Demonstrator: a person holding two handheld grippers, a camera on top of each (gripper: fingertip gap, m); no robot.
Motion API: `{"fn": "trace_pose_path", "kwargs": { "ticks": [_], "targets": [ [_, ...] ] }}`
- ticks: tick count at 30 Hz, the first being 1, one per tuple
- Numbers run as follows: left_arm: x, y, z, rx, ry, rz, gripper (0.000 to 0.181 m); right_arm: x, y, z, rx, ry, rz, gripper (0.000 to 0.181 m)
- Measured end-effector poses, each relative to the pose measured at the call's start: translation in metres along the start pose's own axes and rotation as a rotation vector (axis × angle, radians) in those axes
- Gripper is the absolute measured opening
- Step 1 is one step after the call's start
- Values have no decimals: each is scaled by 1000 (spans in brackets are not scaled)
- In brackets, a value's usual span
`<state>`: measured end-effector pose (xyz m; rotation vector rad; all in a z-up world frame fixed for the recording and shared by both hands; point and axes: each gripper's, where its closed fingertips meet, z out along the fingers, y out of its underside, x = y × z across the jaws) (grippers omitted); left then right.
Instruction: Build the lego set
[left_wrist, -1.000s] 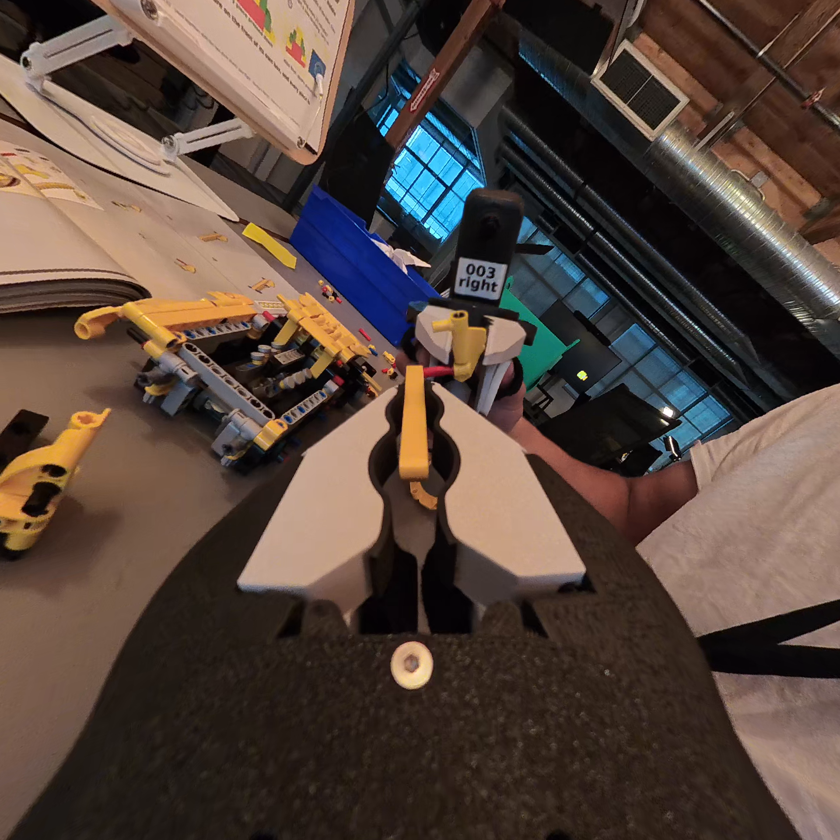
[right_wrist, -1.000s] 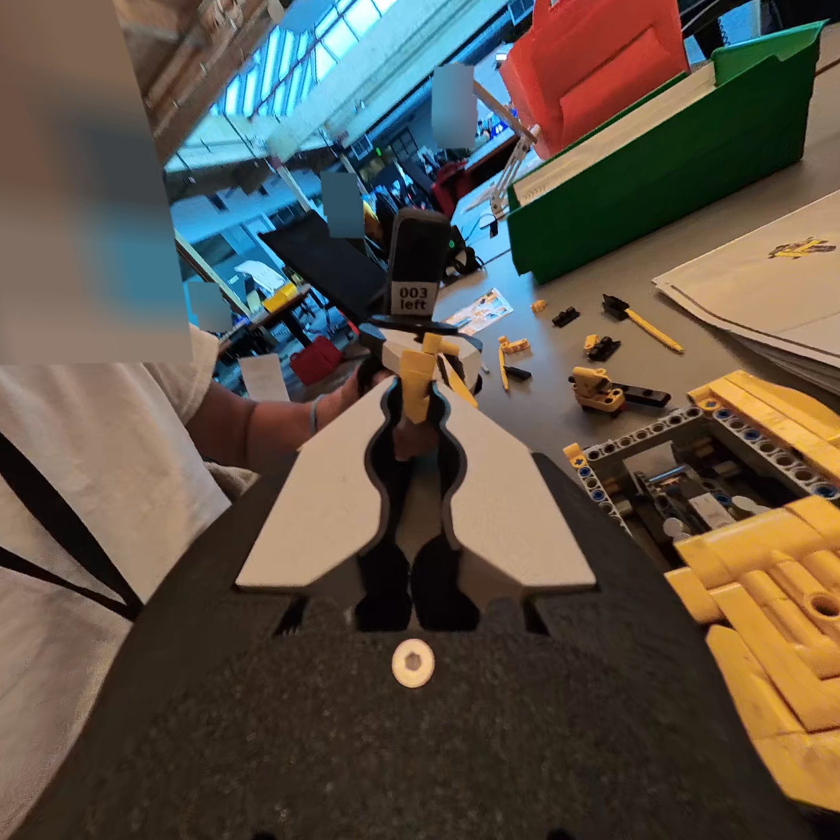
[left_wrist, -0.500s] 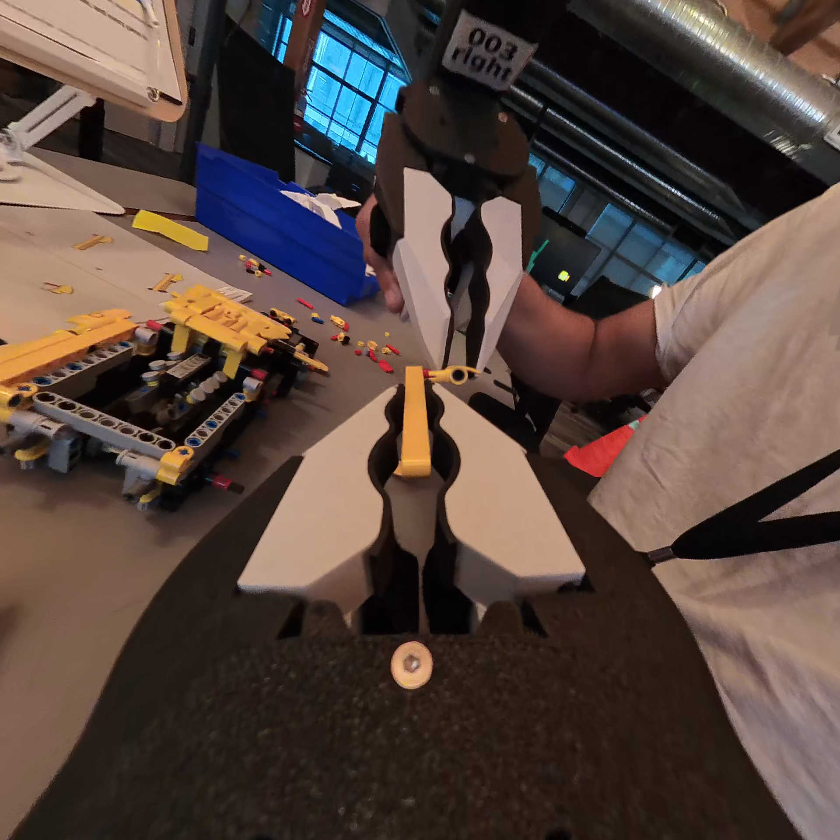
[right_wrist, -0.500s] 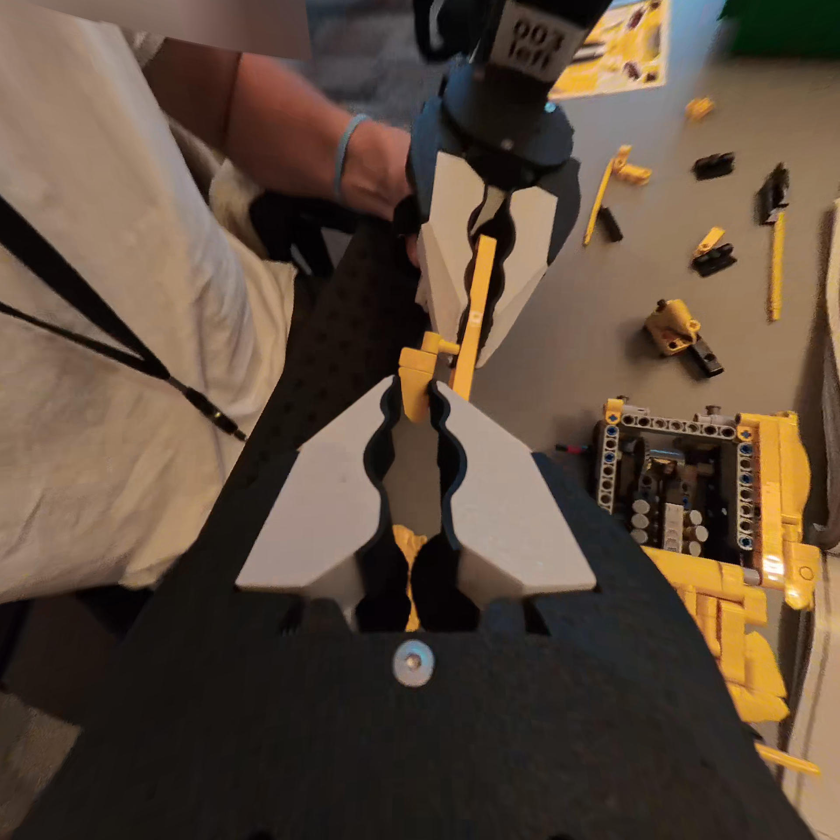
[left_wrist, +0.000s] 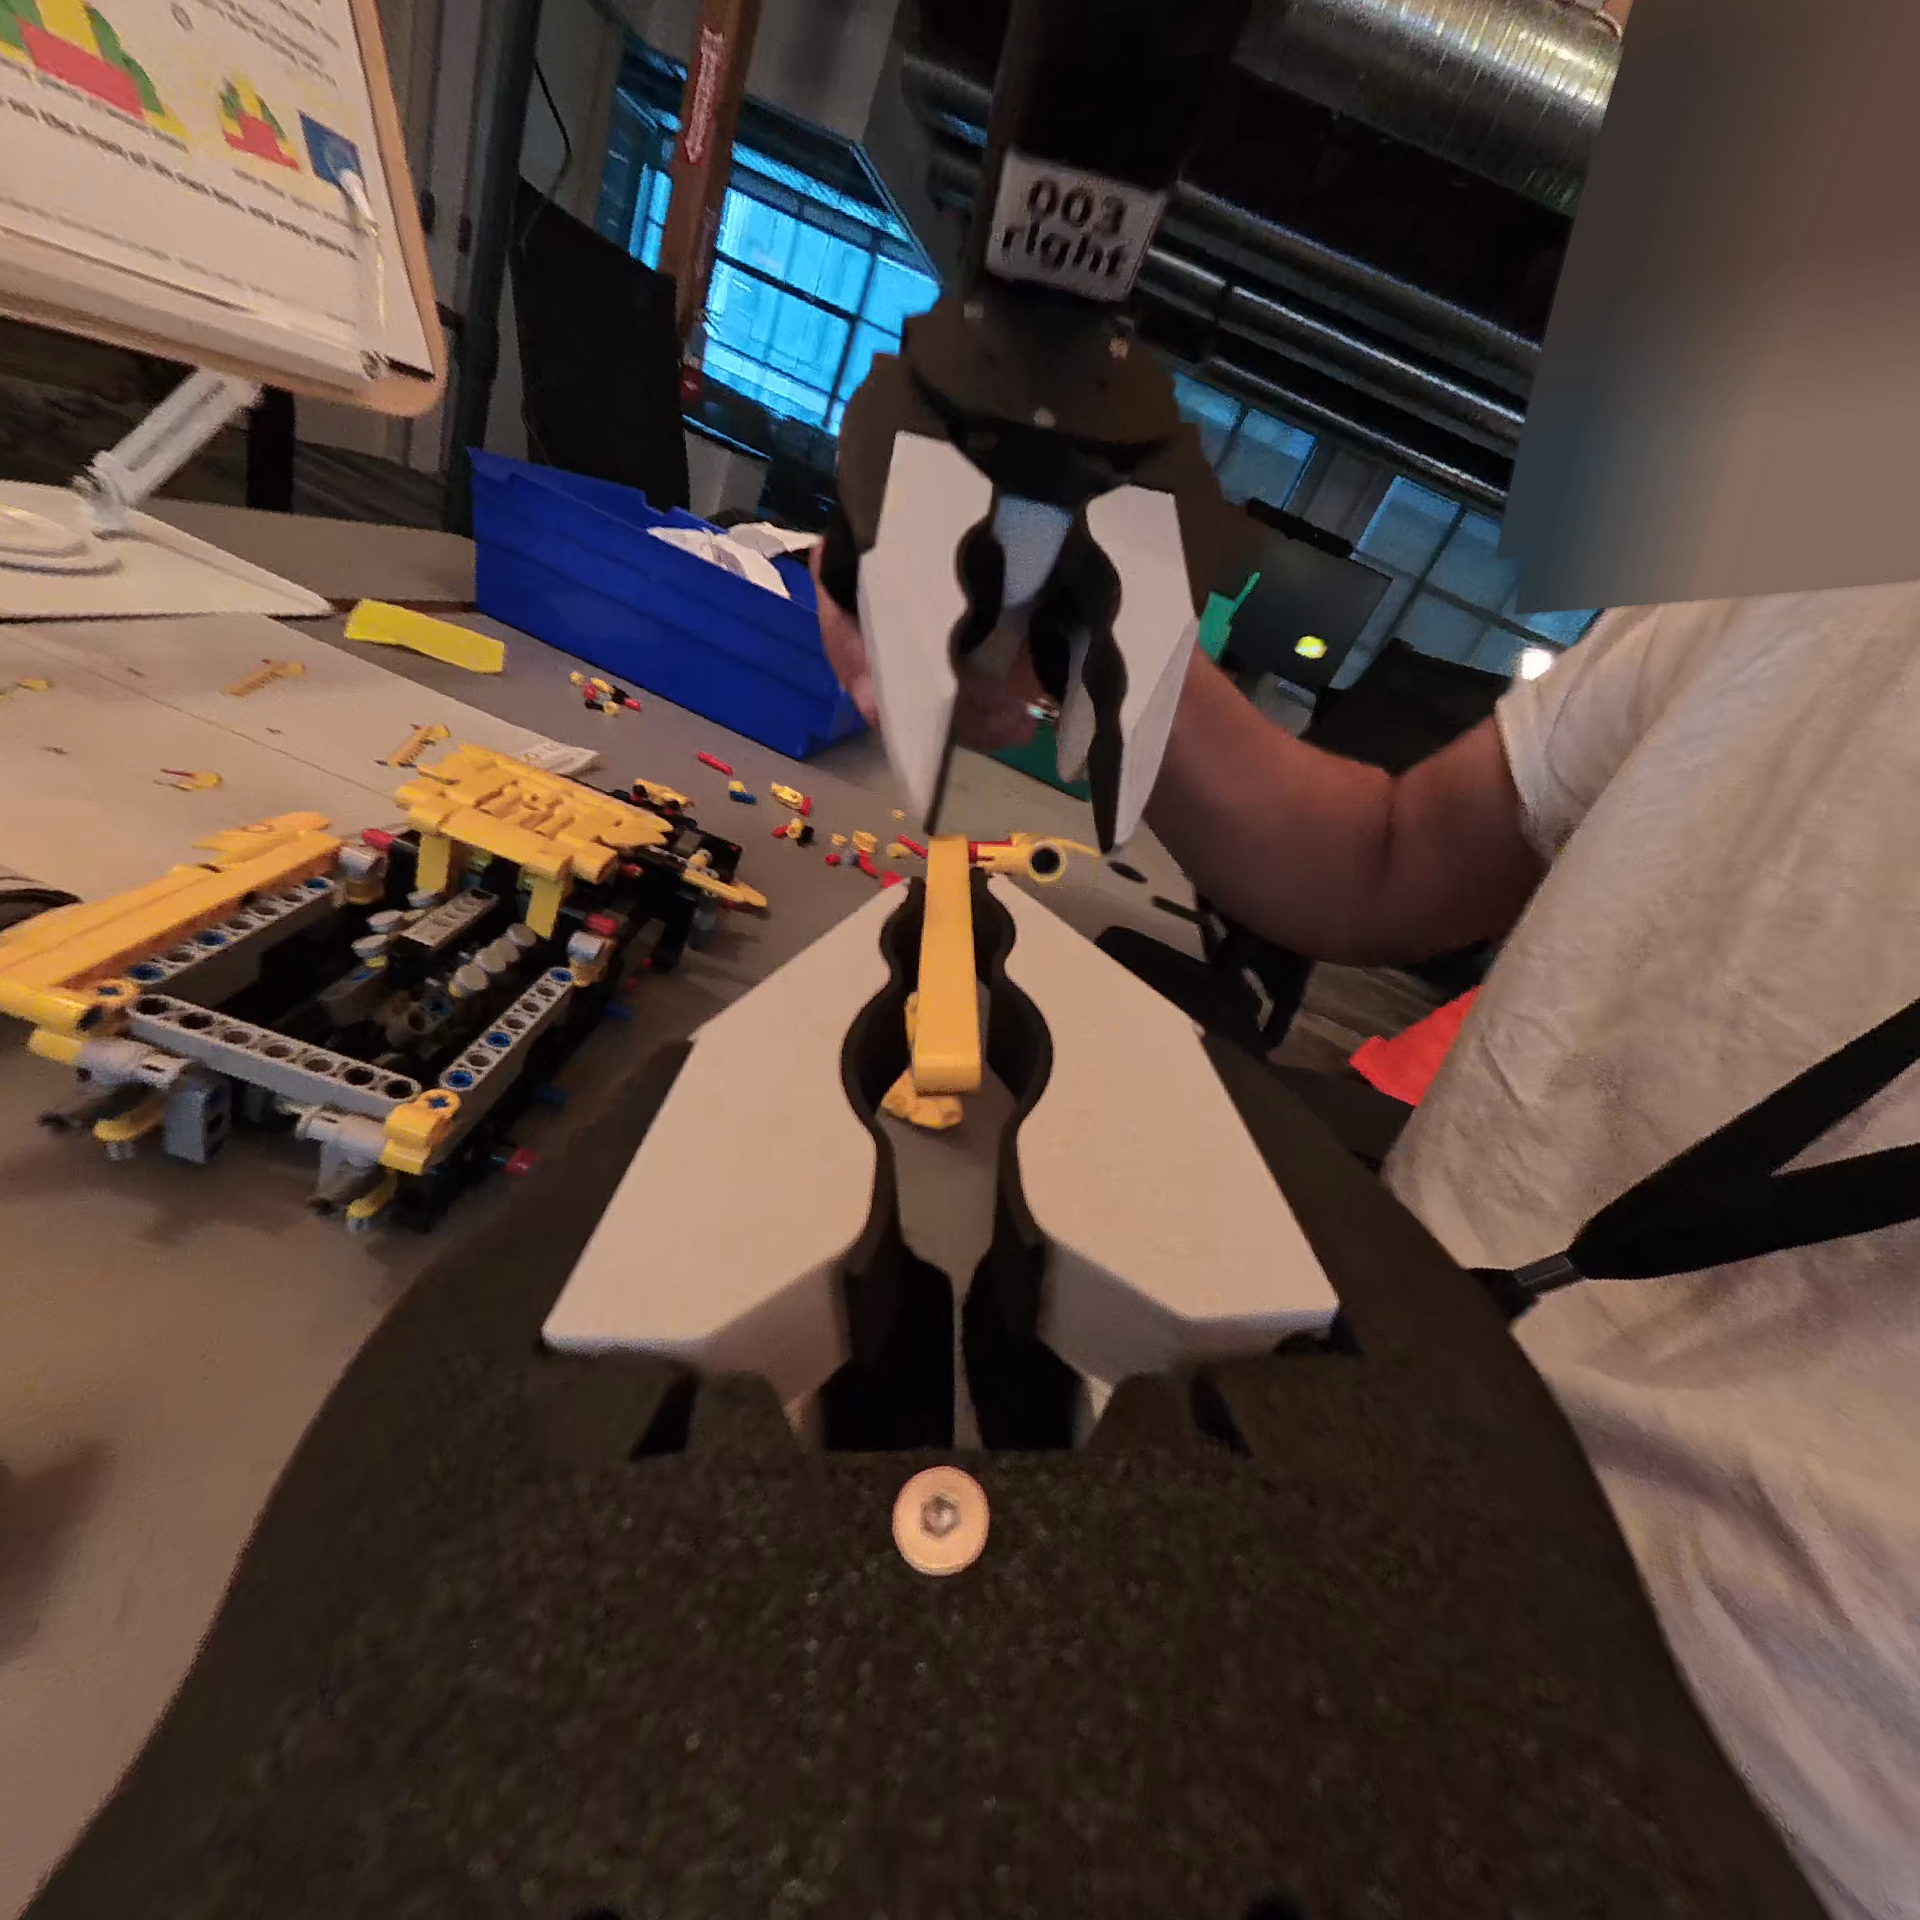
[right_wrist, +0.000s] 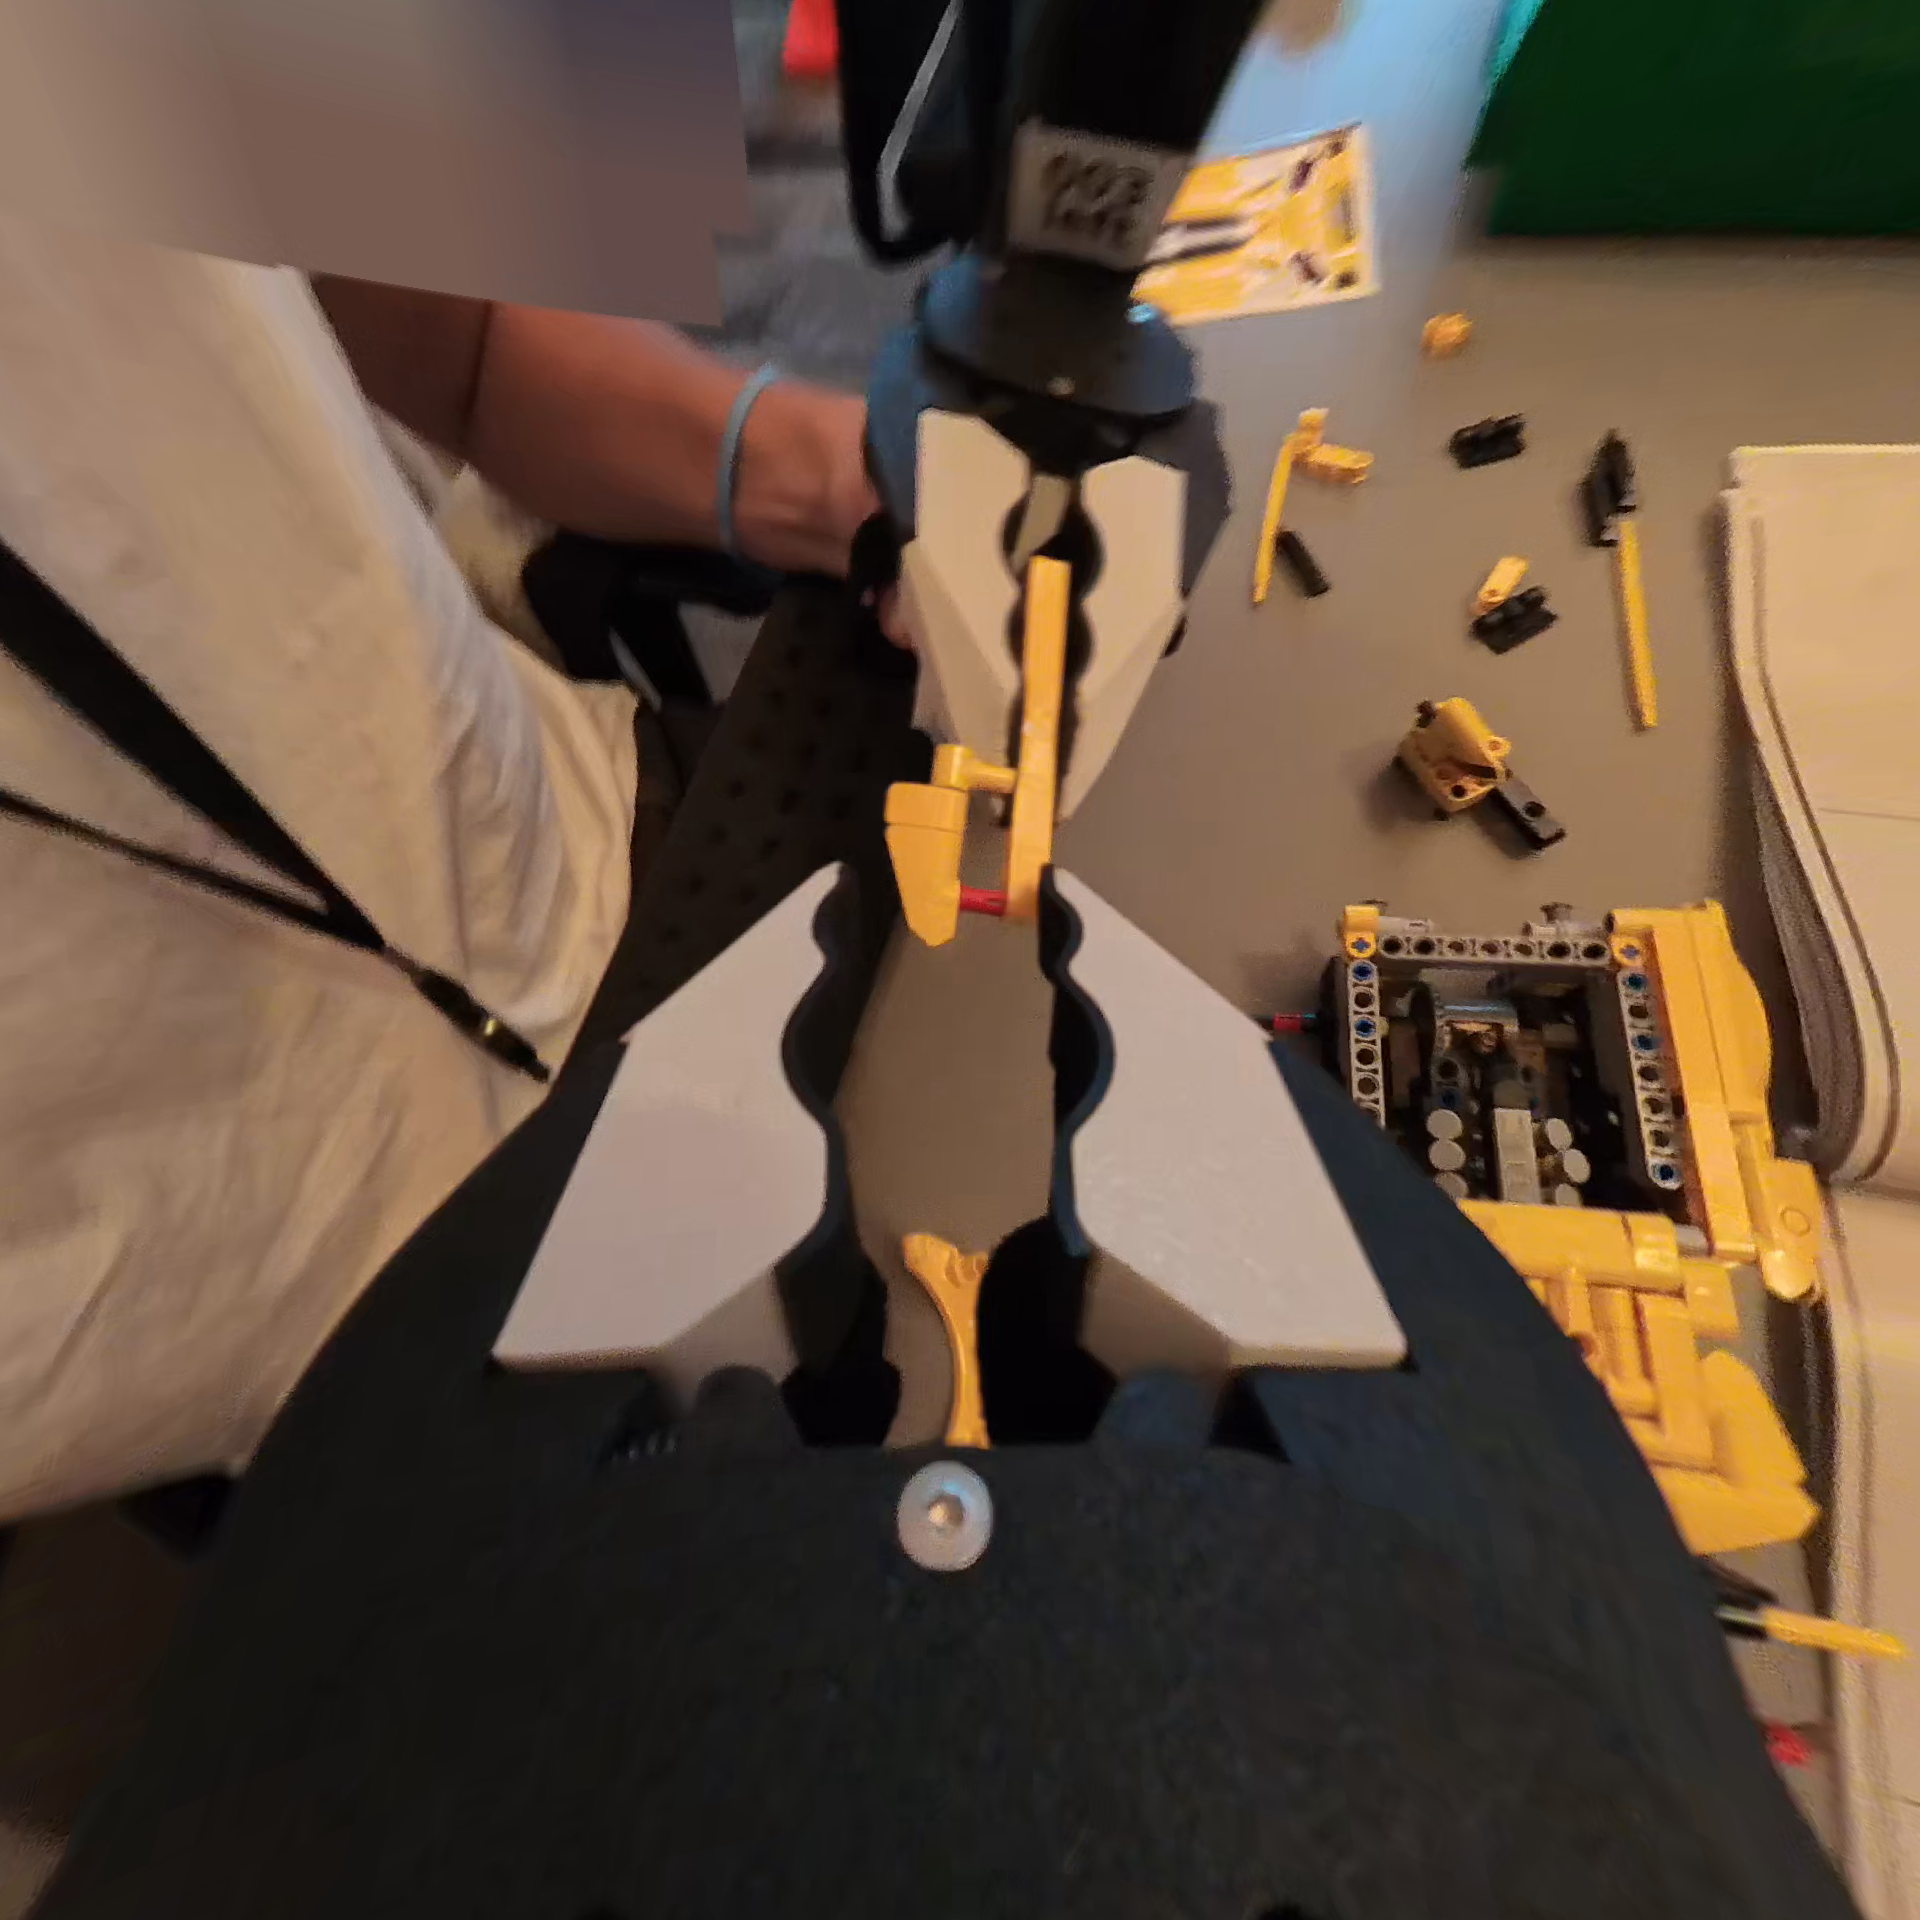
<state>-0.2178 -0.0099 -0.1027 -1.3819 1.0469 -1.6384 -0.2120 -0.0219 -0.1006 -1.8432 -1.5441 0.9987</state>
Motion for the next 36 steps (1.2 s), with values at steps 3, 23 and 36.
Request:
{"fn": "trace_pose_path", "kwargs": {
  "ticks": [3,23,36],
  "targets": [
    [-4,1,1,-9,-69,102,8,14,-4,1,162,41,139,41],
    [-9,12,6,-64,-39,-51,15,18,22,14,227,168,153,34],
    [-34,7,-3,-26,-138,-145,7,42,18,3,306,421,80,50]
  ]
}}
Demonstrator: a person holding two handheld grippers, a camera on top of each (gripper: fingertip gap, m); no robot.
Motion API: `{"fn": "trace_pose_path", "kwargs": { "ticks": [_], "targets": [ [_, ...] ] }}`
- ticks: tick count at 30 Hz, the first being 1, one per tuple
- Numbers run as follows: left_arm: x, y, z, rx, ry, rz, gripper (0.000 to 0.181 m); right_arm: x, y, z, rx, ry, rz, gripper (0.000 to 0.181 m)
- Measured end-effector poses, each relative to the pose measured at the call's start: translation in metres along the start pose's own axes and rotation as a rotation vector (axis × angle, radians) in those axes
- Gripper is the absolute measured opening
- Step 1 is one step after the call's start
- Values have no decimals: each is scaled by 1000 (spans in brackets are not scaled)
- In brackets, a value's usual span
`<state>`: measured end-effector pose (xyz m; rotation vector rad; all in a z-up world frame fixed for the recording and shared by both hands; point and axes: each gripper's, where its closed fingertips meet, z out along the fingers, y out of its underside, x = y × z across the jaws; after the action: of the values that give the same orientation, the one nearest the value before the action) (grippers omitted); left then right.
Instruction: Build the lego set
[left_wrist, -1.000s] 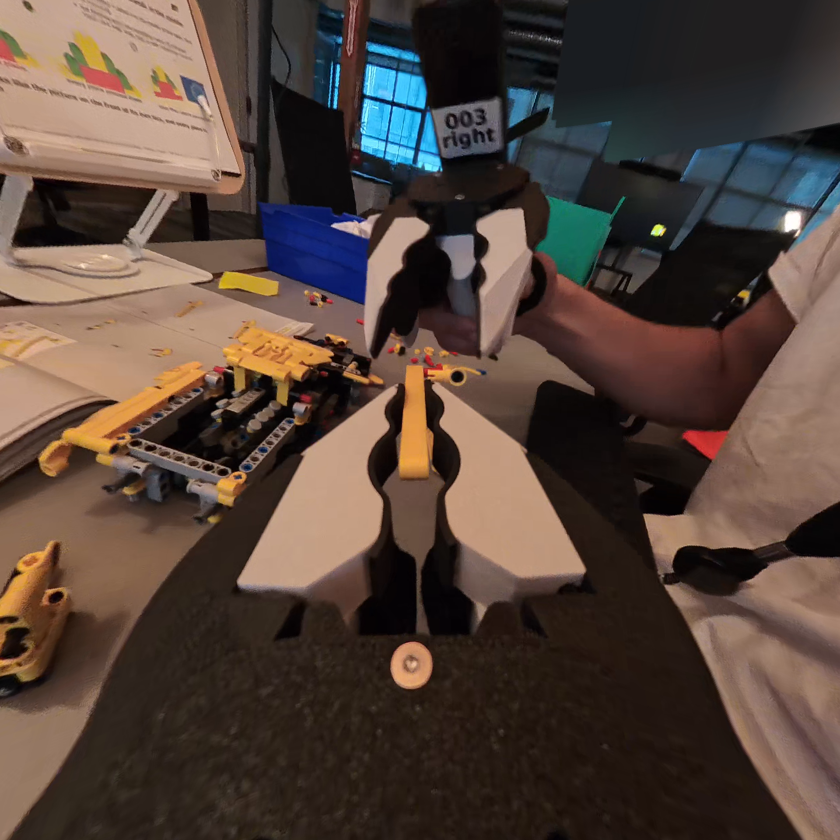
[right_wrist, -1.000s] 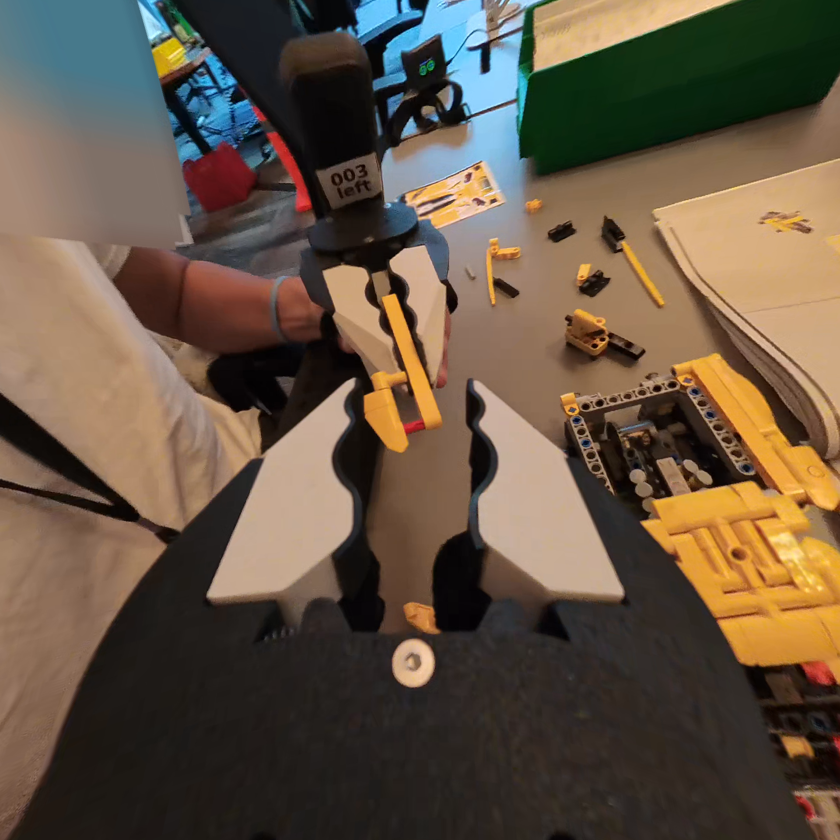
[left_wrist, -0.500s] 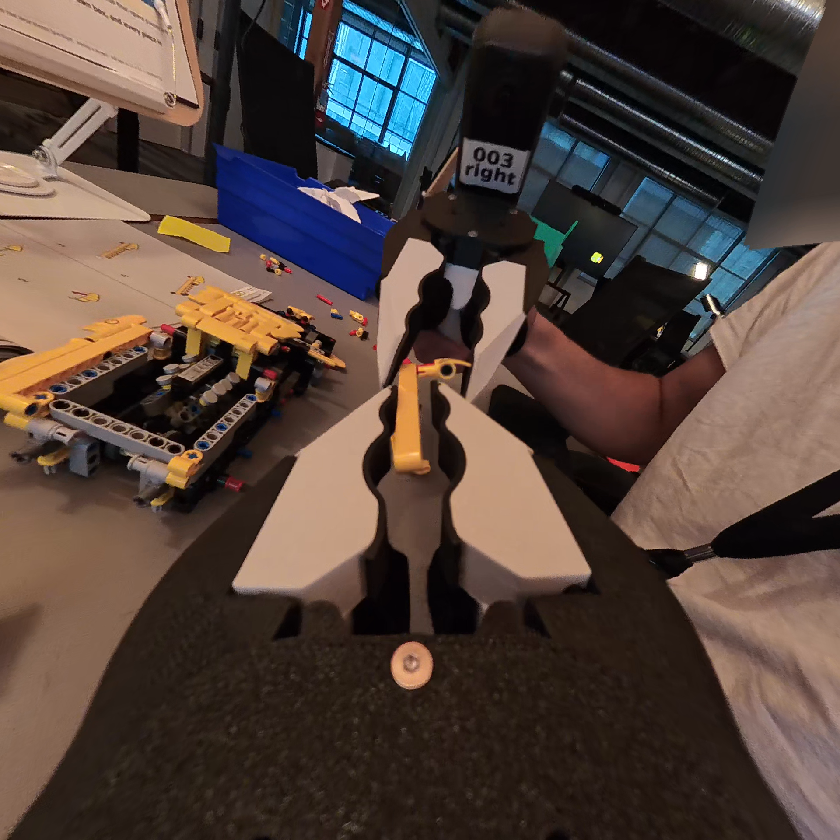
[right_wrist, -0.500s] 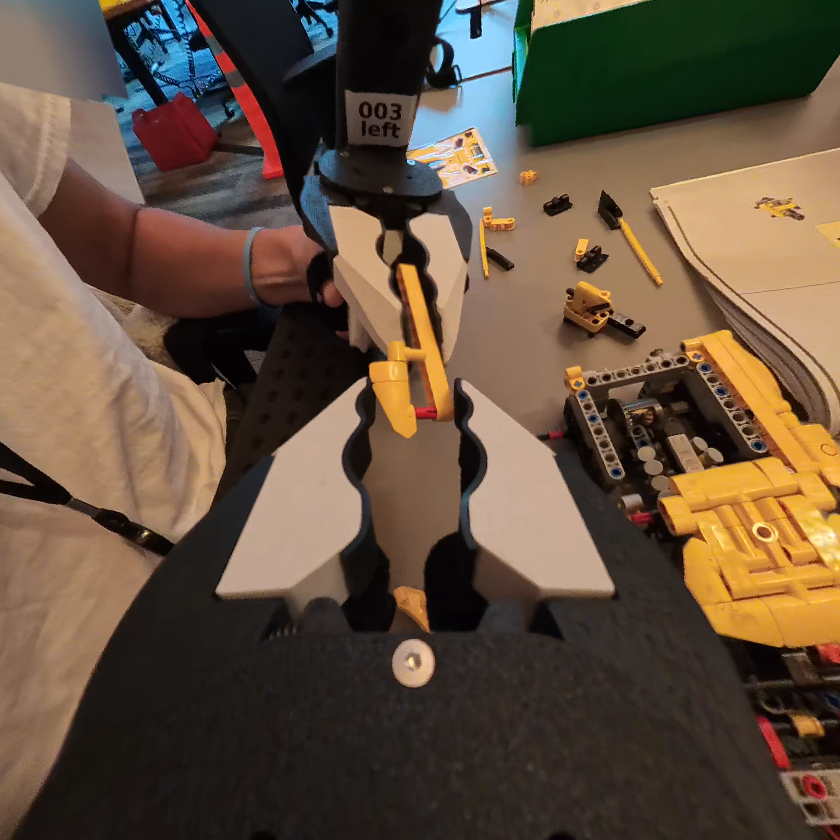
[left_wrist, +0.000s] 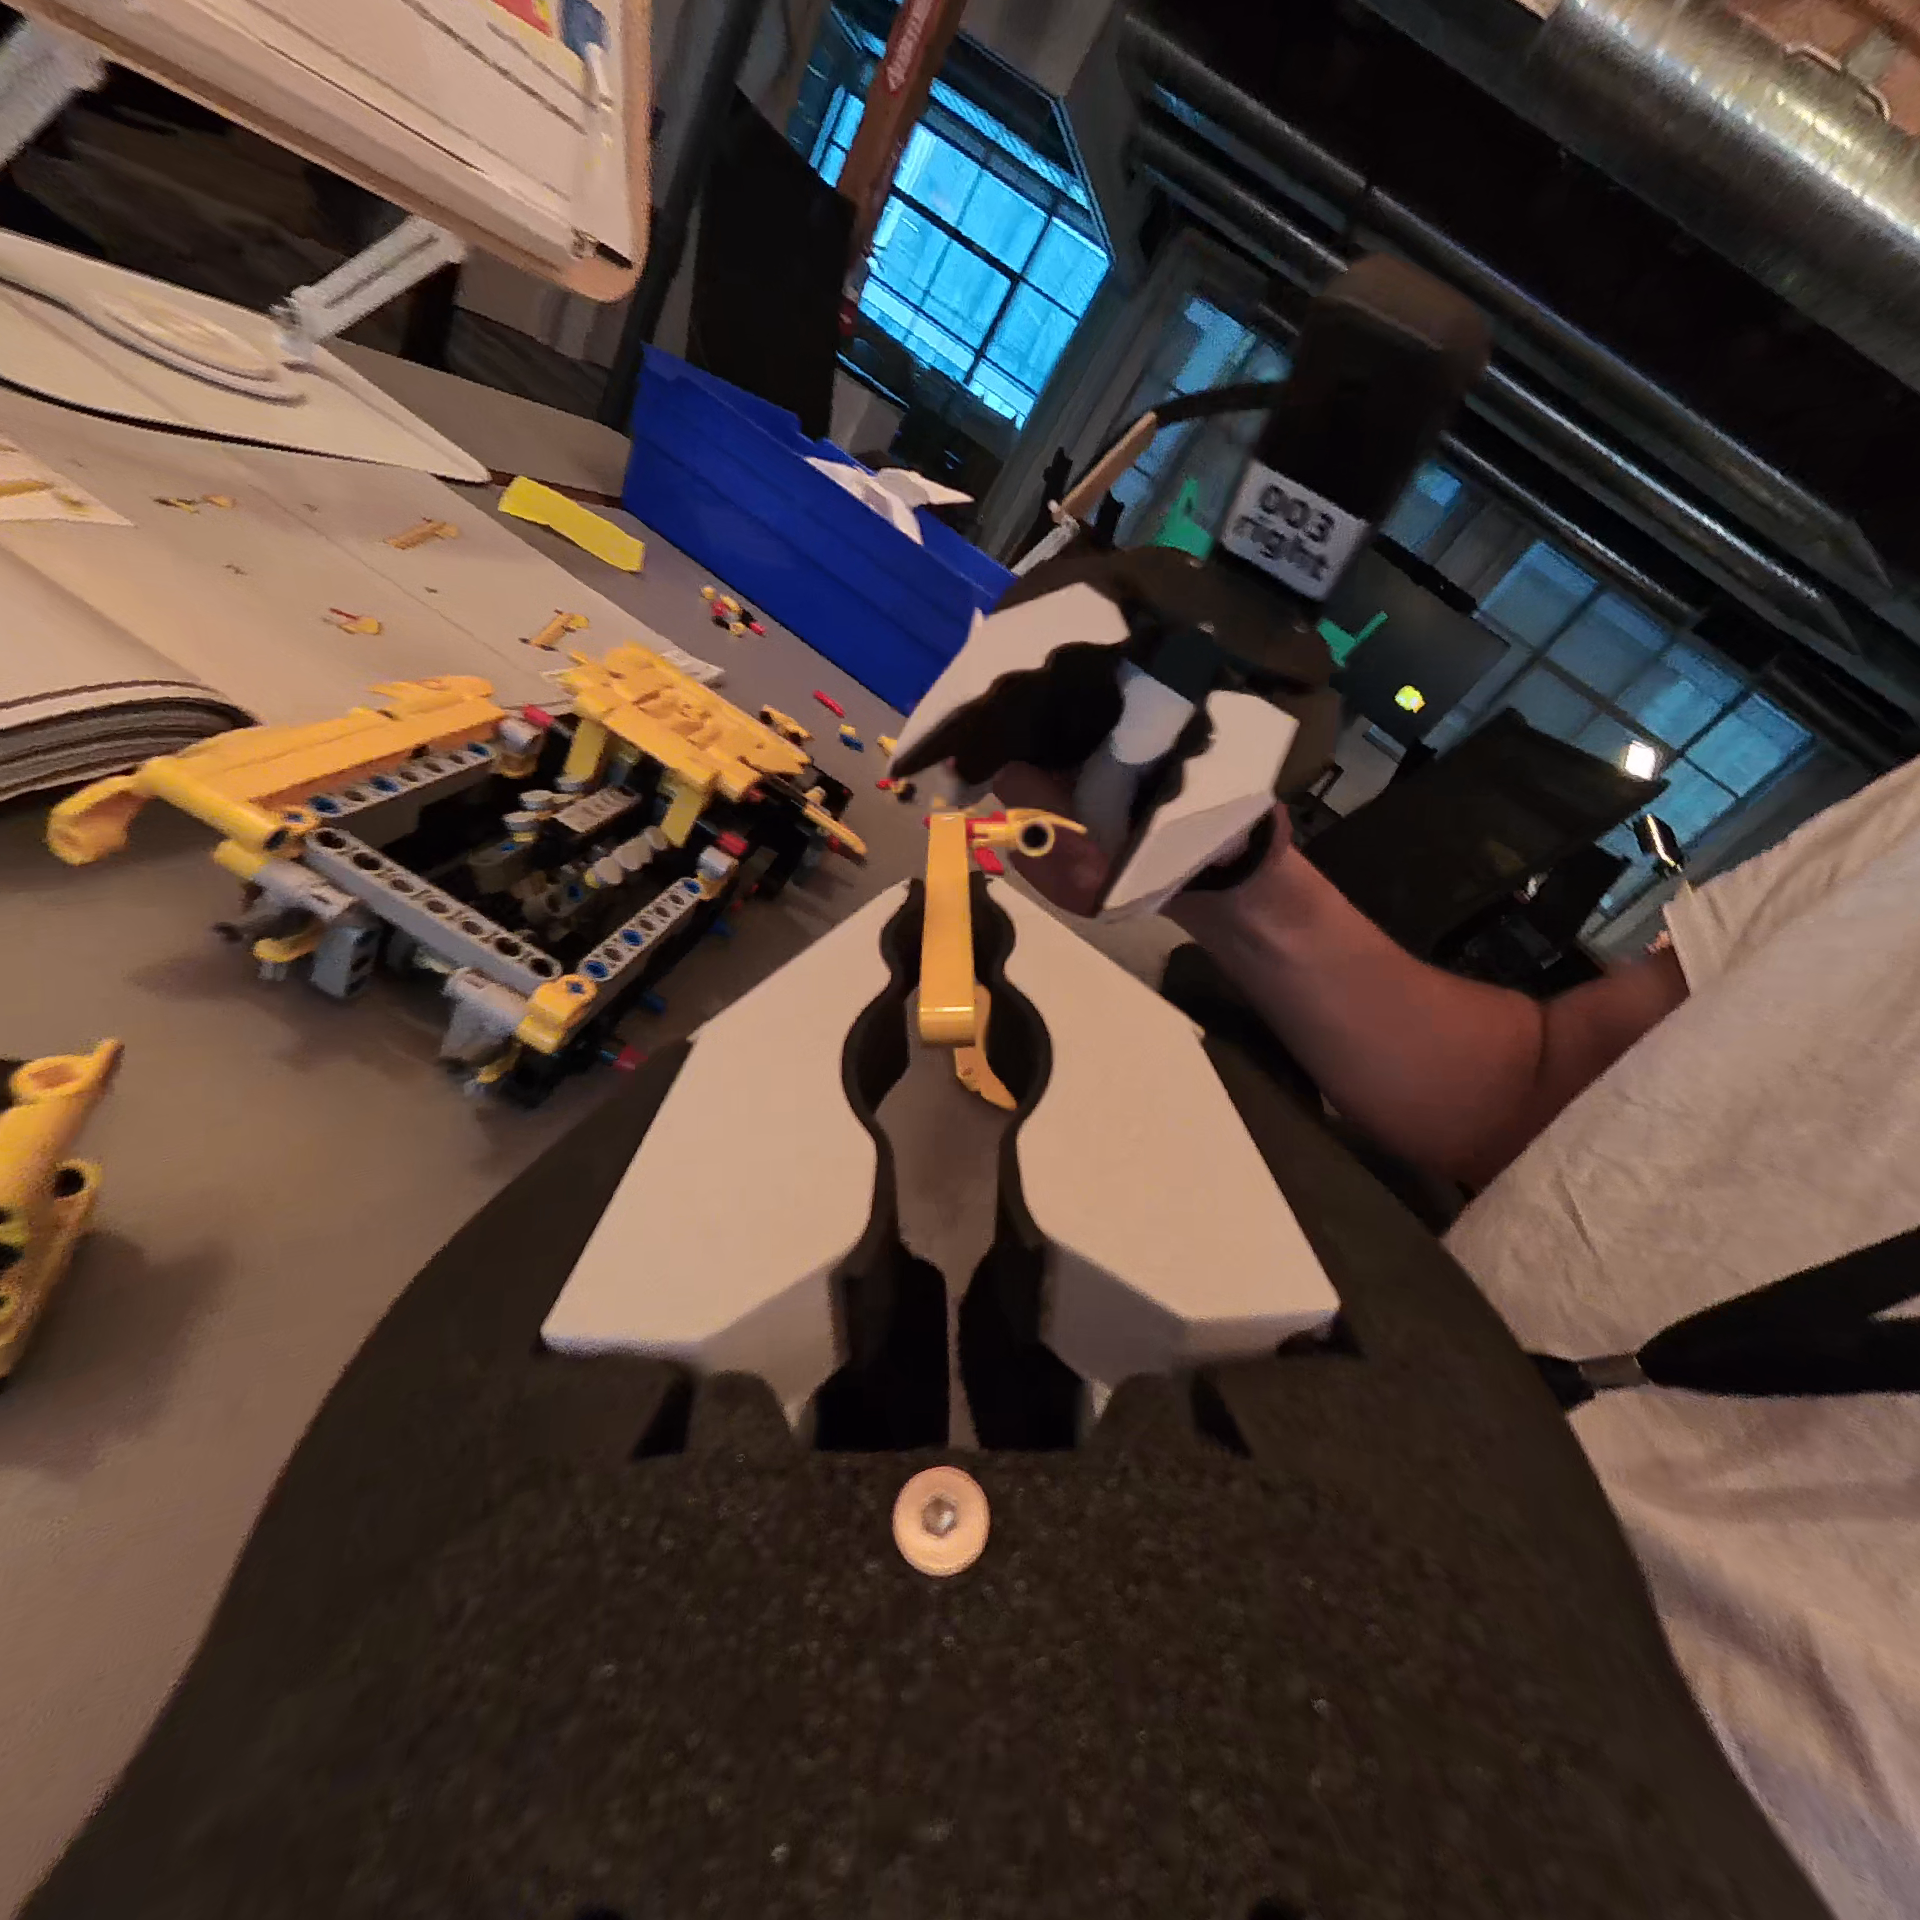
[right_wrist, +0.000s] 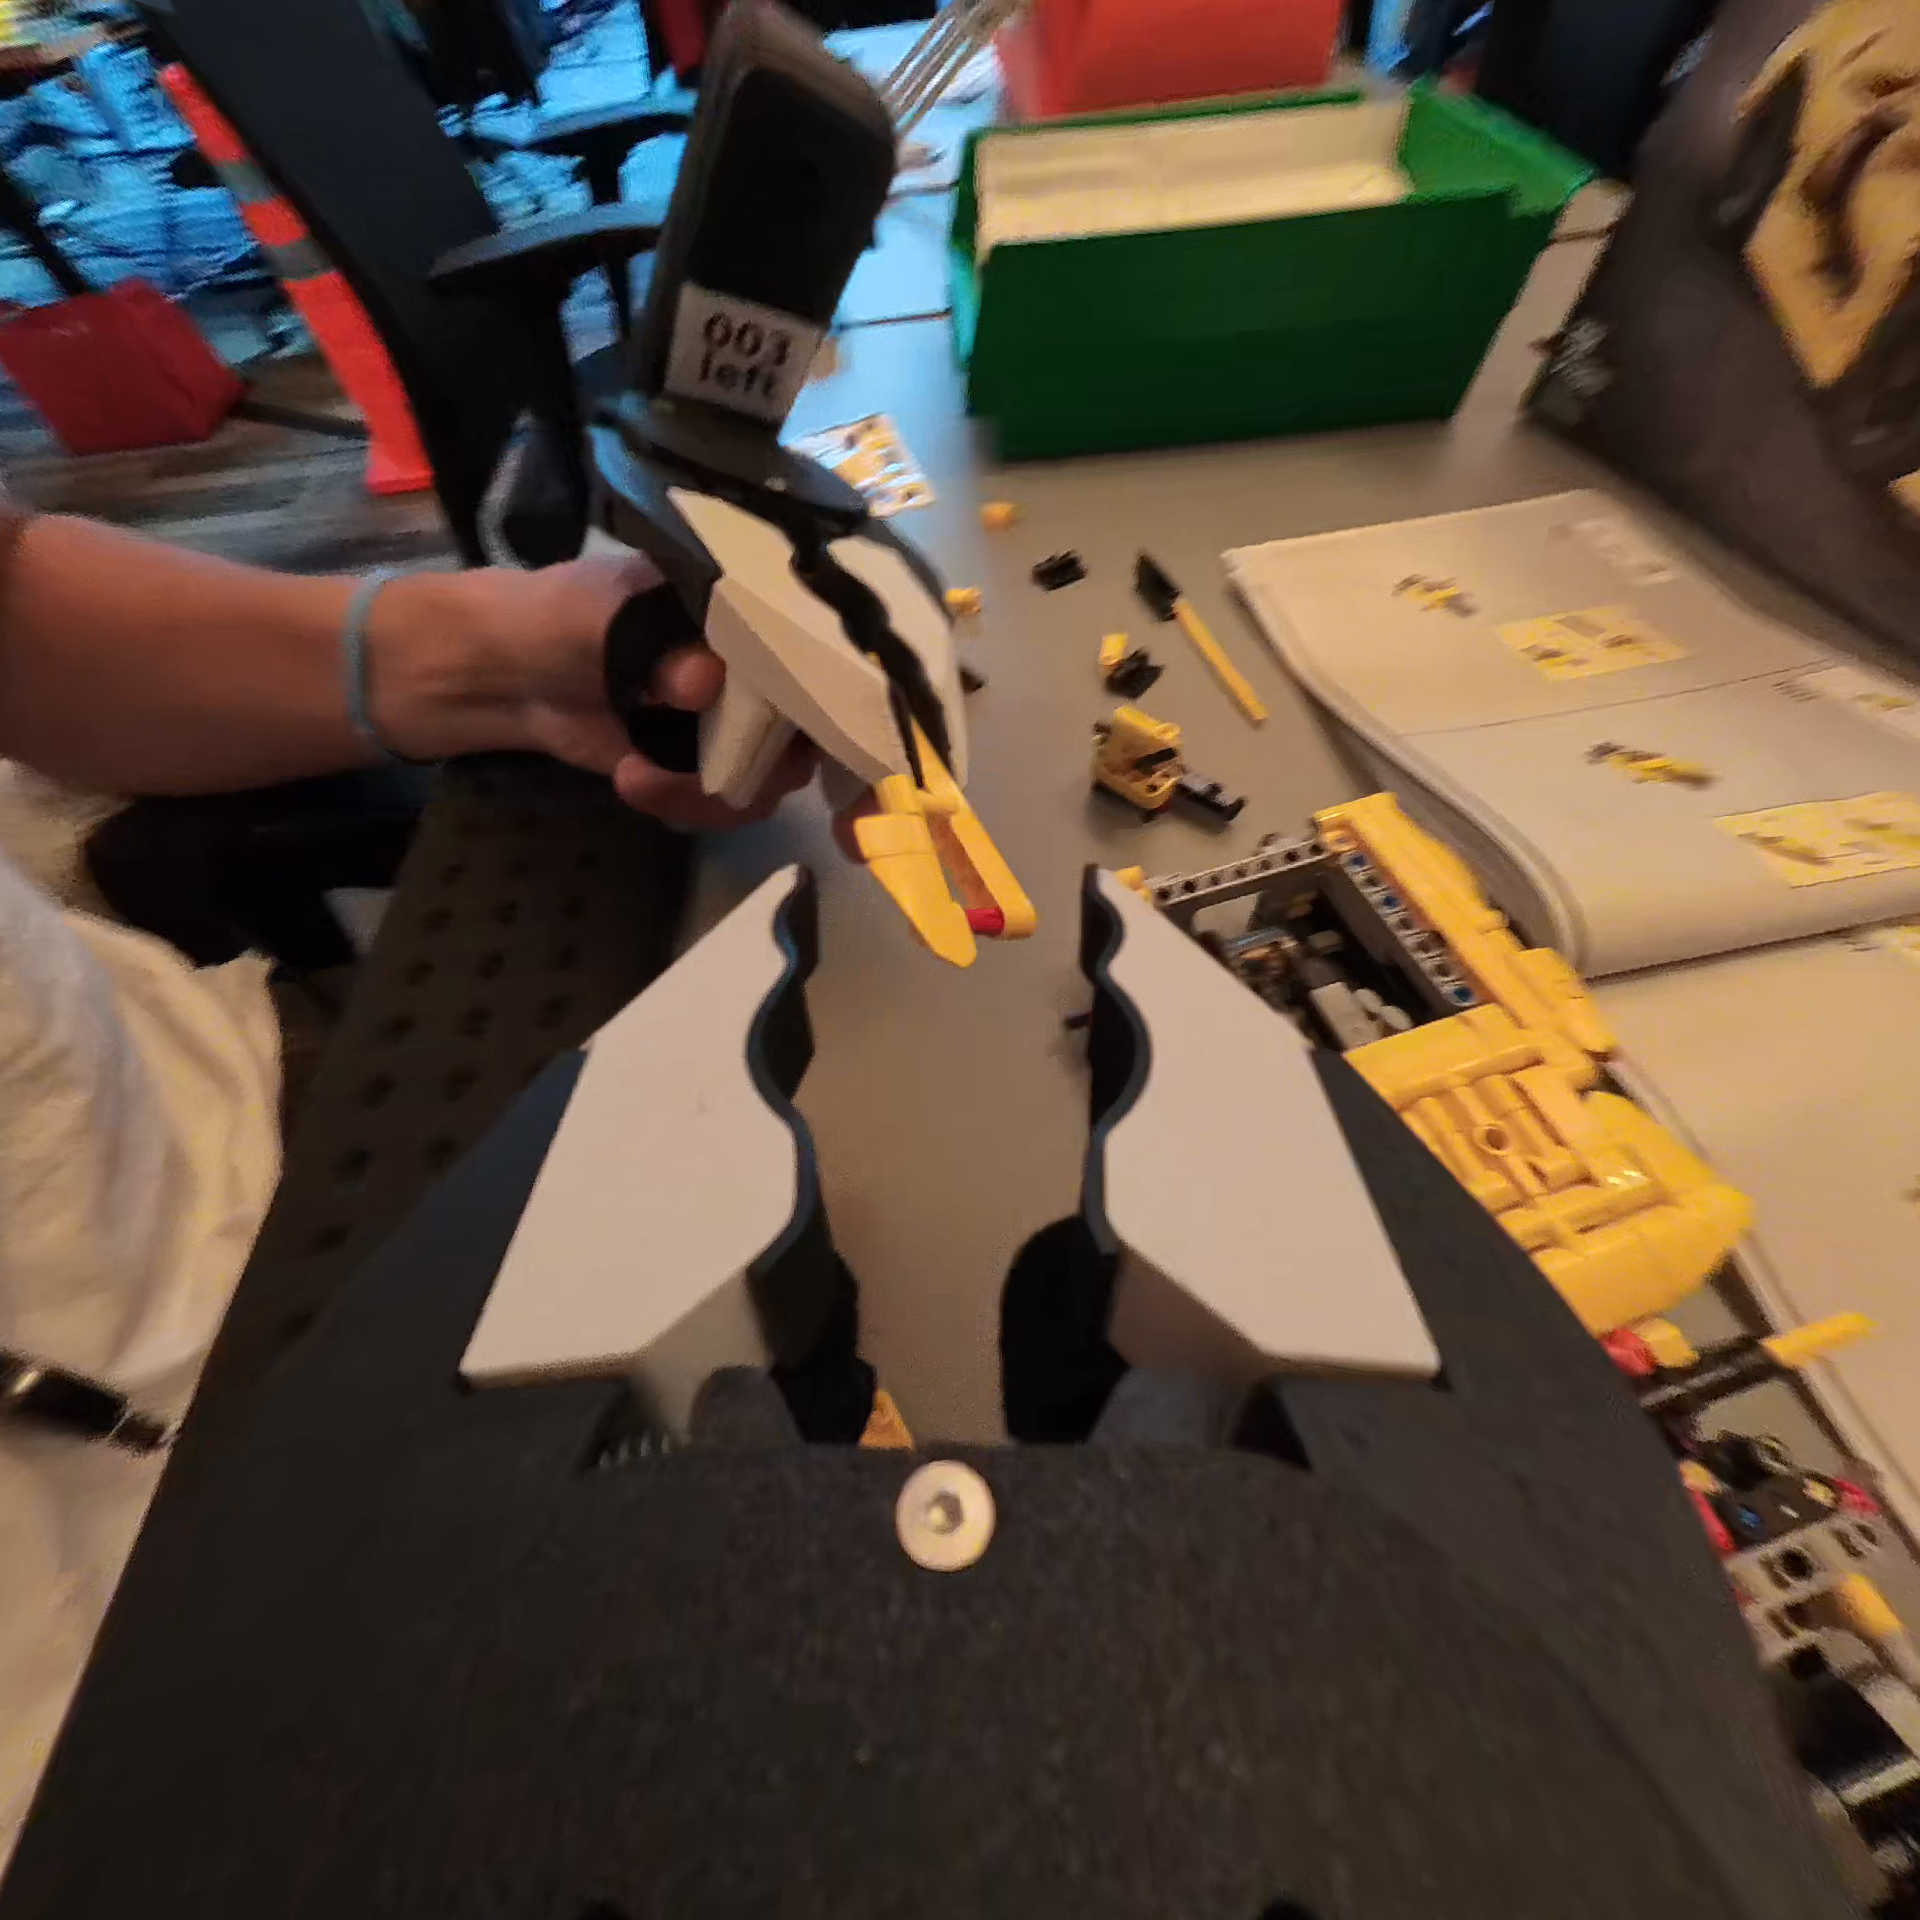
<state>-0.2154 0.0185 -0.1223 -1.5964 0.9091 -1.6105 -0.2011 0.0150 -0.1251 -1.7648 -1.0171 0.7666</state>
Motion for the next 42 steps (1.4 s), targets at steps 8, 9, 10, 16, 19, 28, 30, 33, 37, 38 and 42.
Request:
{"fn": "trace_pose_path", "kwargs": {
  "ticks": [8,9,10,16,19,28,30,33,37,38,42],
  "targets": [
    [-26,-3,-5,23,-133,-39,8,9,-12,2,58,316,-65,47],
    [-27,-2,-5,14,-141,-31,8,8,-8,6,29,347,-96,47],
    [-27,0,-4,3,-143,-22,8,7,-3,10,-6,365,-130,48],
    [-21,6,-1,-44,-145,50,7,9,15,19,-143,443,-249,41],
    [-21,11,2,-77,-163,87,7,9,16,17,-164,453,-289,27],
    [-18,15,4,-99,-152,103,7,10,13,12,-206,548,-491,7],
    [-19,16,5,-107,-157,111,8,10,14,12,-239,558,-547,7],
    [-20,19,6,-124,-167,123,7,10,18,12,-302,570,-651,6],
    [-19,19,6,-128,-152,103,7,7,22,14,-341,543,-713,6],
    [-19,20,6,-133,-156,107,7,8,23,14,-354,540,-727,6],
    [-19,22,7,-146,-149,107,7,5,27,15,-398,506,-753,6]
  ]
}}
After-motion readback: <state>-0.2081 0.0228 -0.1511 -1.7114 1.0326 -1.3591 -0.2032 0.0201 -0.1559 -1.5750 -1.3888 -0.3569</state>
